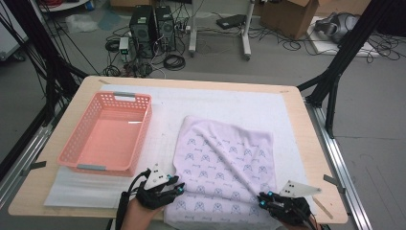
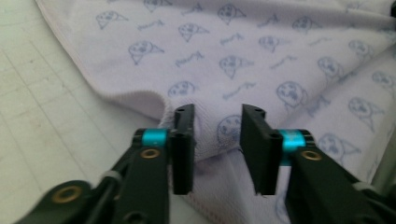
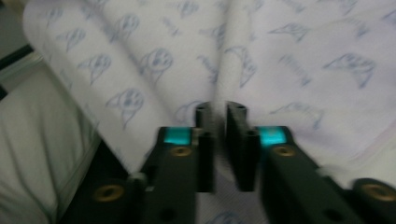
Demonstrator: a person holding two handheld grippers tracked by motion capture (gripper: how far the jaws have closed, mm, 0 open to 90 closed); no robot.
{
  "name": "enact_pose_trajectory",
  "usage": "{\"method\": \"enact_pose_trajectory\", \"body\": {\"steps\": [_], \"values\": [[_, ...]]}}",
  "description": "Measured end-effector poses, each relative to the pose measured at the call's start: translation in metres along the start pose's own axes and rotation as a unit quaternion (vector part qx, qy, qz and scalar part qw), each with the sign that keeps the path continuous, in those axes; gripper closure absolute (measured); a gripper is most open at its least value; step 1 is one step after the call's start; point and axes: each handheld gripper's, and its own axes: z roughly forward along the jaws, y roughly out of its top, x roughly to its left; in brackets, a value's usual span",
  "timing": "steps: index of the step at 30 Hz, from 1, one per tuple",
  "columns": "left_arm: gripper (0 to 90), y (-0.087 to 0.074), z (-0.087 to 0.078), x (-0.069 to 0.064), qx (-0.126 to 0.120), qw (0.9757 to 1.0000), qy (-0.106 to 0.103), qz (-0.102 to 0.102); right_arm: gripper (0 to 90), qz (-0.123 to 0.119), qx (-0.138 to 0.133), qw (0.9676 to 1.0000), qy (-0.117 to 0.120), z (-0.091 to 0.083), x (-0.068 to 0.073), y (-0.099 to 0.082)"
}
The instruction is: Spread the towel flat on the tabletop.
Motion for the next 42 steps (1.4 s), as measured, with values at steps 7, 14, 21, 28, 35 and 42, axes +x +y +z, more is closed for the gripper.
{"method": "enact_pose_trajectory", "body": {"steps": [7, 14, 21, 28, 35, 42], "values": [[48.5, 0.034, 0.014, 0.014, -0.032, 0.9993, 0.005, -0.016, 63.7, 0.054, -0.062, 0.9920, -0.096, 0.005, -0.047, 0.022], [46.0, 0.060, 0.036, 0.039, -0.016, 0.9996, 0.018, -0.013, 63.8, 0.068, -0.062, 0.9873, -0.130, 0.011, -0.081, 0.045], [46.0, 0.070, 0.062, 0.065, -0.015, 0.9991, 0.028, -0.030, 64.0, 0.055, -0.064, 0.9883, -0.127, 0.021, -0.109, 0.064], [48.3, 0.070, 0.074, 0.084, -0.030, 0.9973, 0.031, -0.059, 64.8, 0.036, -0.050, 0.9879, -0.142, 0.036, -0.137, 0.087], [49.7, 0.065, 0.092, 0.098, -0.011, 0.9964, 0.050, -0.067, 61.5, 0.062, -0.025, 0.9916, -0.111, 0.061, -0.169, 0.103], [50.2, 0.067, 0.111, 0.112, 0.024, 0.9920, 0.089, -0.086, 59.9, 0.100, -0.007, 0.9892, -0.106, 0.088, -0.195, 0.098]]}}
